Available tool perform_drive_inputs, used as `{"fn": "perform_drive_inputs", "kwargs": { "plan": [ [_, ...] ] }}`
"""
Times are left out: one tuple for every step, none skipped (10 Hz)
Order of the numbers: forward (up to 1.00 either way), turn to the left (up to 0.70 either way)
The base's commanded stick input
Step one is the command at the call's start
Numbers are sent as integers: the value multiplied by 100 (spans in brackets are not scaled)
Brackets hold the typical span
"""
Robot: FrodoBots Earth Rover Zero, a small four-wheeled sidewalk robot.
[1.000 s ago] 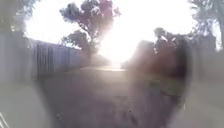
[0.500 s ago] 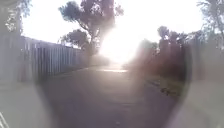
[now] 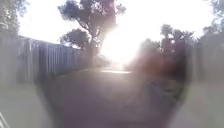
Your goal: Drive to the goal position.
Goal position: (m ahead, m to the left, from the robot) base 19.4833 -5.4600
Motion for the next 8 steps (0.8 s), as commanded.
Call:
{"fn": "perform_drive_inputs", "kwargs": {
  "plan": [
    [100,0],
    [100,0],
    [100,-14],
    [100,-28],
    [100,-40],
    [100,-40],
    [100,-40],
    [100,-40]
  ]
}}
